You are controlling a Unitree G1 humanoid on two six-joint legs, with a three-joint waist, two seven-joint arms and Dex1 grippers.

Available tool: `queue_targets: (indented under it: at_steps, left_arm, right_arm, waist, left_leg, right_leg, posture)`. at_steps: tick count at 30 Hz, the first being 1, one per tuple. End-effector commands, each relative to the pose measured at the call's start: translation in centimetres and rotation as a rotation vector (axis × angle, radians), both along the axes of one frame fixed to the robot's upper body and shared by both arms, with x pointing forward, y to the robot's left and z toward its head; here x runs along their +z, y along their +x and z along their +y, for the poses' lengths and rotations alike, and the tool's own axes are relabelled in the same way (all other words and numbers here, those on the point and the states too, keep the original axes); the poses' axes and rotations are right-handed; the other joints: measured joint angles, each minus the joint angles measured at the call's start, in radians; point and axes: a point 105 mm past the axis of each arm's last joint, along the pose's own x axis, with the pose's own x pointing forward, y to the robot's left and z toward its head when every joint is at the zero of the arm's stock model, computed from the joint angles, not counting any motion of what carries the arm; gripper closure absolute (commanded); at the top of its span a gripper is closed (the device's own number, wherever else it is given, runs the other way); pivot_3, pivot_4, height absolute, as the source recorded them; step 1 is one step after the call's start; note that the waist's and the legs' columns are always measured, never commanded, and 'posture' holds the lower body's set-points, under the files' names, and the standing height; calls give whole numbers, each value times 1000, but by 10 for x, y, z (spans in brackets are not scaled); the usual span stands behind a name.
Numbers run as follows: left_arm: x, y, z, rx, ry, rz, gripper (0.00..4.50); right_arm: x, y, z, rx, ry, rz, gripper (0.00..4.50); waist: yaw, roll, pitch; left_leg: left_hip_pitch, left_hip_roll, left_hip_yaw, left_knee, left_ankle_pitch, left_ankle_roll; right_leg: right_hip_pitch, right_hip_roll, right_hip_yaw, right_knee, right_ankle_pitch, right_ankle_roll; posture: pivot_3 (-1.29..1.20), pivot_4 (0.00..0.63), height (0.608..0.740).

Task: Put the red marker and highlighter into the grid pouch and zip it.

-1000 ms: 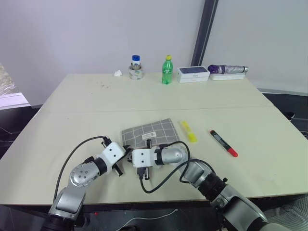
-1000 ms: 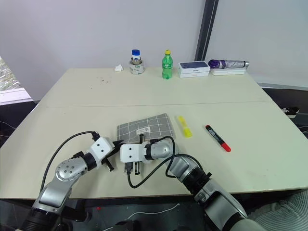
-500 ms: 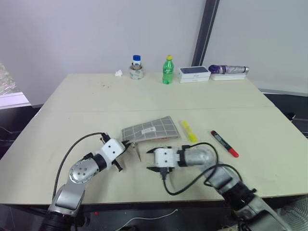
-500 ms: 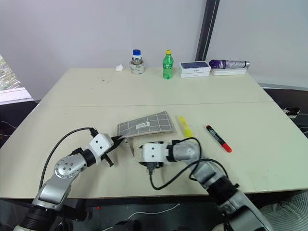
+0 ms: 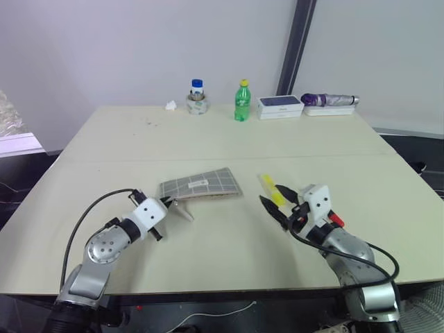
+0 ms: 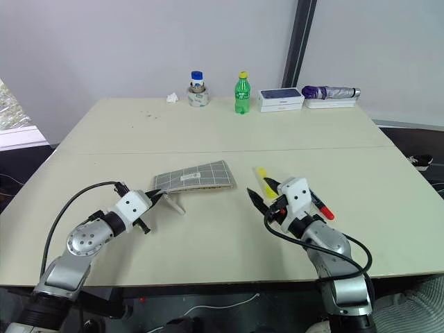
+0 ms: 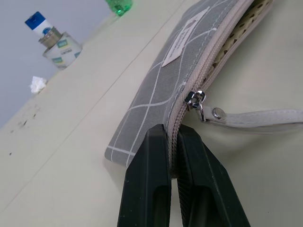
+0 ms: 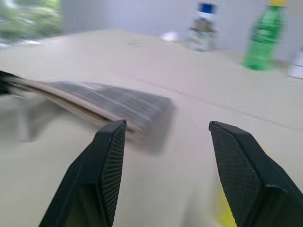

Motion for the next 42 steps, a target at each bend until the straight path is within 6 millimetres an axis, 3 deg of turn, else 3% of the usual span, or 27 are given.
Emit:
queue_targets:
  at_steps: [1, 9, 14, 19, 22, 24, 26, 29, 34, 38, 42]
  left_arm:
    - [8, 1, -3, -7, 4, -43, 4500]
    - [7, 4, -5, -7, 12, -59, 4500]
    - [4, 2, -6, 0, 22, -67, 4500]
    - [3, 0, -4, 12, 25, -75, 4500]
    - [4, -1, -5, 14, 22, -80, 4500]
    - [5, -1, -6, 10, 20, -85, 4500]
    - [6, -1, -7, 6, 17, -89, 4500]
    - [6, 0, -8, 3, 12, -86, 4500]
    - [5, -1, -9, -7, 9, -76, 4500]
    - [6, 1, -12, -14, -24, -64, 4500]
    - [14, 3, -19, -42, -41, -64, 4500]
  right_arm:
    - [0, 15, -3, -61, -131, 11, 1640]
    - [-12, 56, -9, -119, -160, 203, 1640]
    - [-17, 68, -18, -183, -150, 308, 1640]
    - [-29, 67, -18, -203, -120, 402, 1640]
    - [-32, 66, -18, -211, -97, 426, 2456]
    - [-34, 64, -17, -211, -86, 436, 3462]
    - [-26, 64, -13, -186, -85, 391, 3616]
    - [-2, 56, 5, -41, -81, 239, 3616]
    - [14, 41, 6, 63, -62, 66, 3616]
    - [10, 11, 29, 297, -176, -21, 3616]
    - [-9, -5, 23, 413, -284, 3, 3616]
  waist:
    - [-1, 0, 0]
    - [1, 0, 0]
    - [-1, 0, 0]
    - [-1, 0, 0]
    - [-1, 0, 0]
    - [0, 0, 0]
    - [0, 0, 0]
    - [-1, 0, 0]
    - [-1, 0, 0]
    - [0, 0, 0]
    - [1, 0, 0]
  left_leg:
    - [0, 0, 0, 0, 0, 0]
    - [0, 0, 1, -1, 0, 0]
    - [0, 0, 1, -1, 0, 0]
    - [0, 0, 1, -2, 0, 0]
    - [0, 0, 1, -2, 0, 0]
    - [0, 0, 1, -2, 0, 0]
    - [0, 0, 1, -2, 0, 0]
    - [0, 0, 1, -2, 0, 0]
    - [-1, 0, 1, -2, 0, 0]
    - [0, 0, 1, -2, 0, 0]
    - [0, 0, 1, -1, 0, 0]
  right_leg:
    - [0, 0, 0, 0, 0, 0]
    - [-1, 1, 0, 0, 0, 0]
    - [-1, 0, 0, 0, 0, 0]
    - [-1, 0, 0, 0, 0, 0]
    - [-1, 0, 0, 0, 0, 0]
    - [-1, 0, 0, 0, 0, 0]
    - [-1, 0, 0, 0, 0, 0]
    - [-1, 0, 0, 0, 0, 0]
    - [-2, 0, 0, 0, 0, 0]
    - [-1, 0, 0, 0, 0, 0]
    - [-1, 0, 0, 0, 0, 0]
  posture:
    - [0, 150, 740]
    - [0, 150, 740]
    - [0, 150, 740]
    - [0, 150, 740]
    - [0, 150, 740]
    - [0, 150, 740]
    - [0, 150, 740]
    - [0, 150, 740]
    - [0, 150, 740]
    - [0, 150, 740]
    - [0, 150, 740]
